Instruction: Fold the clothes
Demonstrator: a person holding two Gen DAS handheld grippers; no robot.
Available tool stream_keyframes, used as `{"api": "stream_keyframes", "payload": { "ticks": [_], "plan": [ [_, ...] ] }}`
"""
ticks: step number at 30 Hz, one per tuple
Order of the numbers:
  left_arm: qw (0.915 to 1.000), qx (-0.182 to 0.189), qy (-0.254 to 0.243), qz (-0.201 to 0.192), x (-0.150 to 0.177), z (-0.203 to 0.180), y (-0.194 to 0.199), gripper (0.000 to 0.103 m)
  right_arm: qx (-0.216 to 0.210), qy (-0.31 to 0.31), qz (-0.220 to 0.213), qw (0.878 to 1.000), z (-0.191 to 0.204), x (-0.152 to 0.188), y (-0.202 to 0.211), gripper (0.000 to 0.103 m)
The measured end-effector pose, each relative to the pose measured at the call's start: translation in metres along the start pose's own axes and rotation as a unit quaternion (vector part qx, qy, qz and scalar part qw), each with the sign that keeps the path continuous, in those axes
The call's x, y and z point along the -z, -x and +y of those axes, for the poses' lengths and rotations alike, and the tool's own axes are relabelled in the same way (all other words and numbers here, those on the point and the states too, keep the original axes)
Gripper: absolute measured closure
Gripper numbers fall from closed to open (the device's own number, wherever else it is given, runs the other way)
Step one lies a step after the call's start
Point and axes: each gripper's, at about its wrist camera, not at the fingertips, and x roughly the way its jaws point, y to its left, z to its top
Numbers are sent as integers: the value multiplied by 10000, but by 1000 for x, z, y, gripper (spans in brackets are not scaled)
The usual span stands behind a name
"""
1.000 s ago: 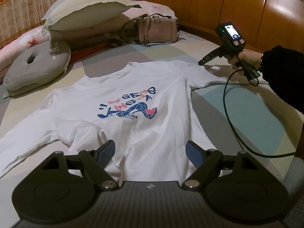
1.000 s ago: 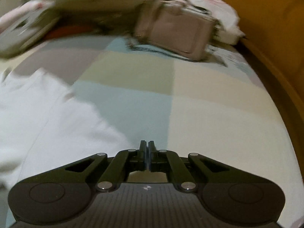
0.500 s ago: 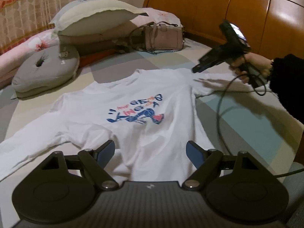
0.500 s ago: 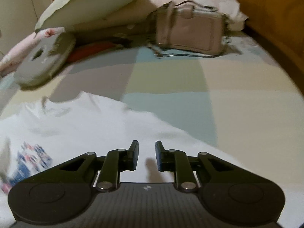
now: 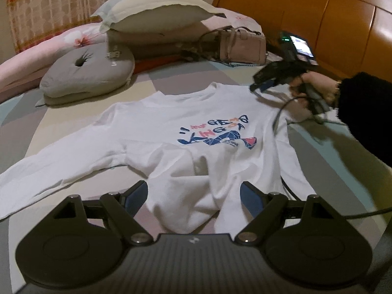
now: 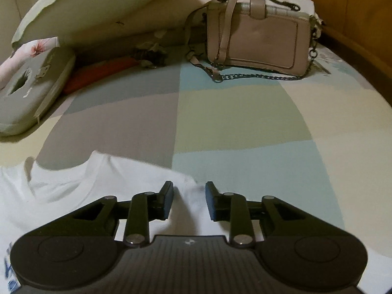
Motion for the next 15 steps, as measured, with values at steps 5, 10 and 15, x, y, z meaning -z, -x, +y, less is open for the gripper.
{"api": "stream_keyframes", "payload": {
  "ticks": [5, 10, 15],
  "plan": [
    [9999, -68, 140, -23, 0, 15, 8, 20, -140, 589, -48, 9982, 18, 28, 68, 33],
    [9991, -352, 254, -37, -19, 42, -3, 19, -284, 639, -200, 9974, 36, 66, 115, 12],
    [9976, -641, 242, -67, -58, 70, -44, 19, -243, 740, -193, 9968, 65, 68, 104, 11]
  ]
}}
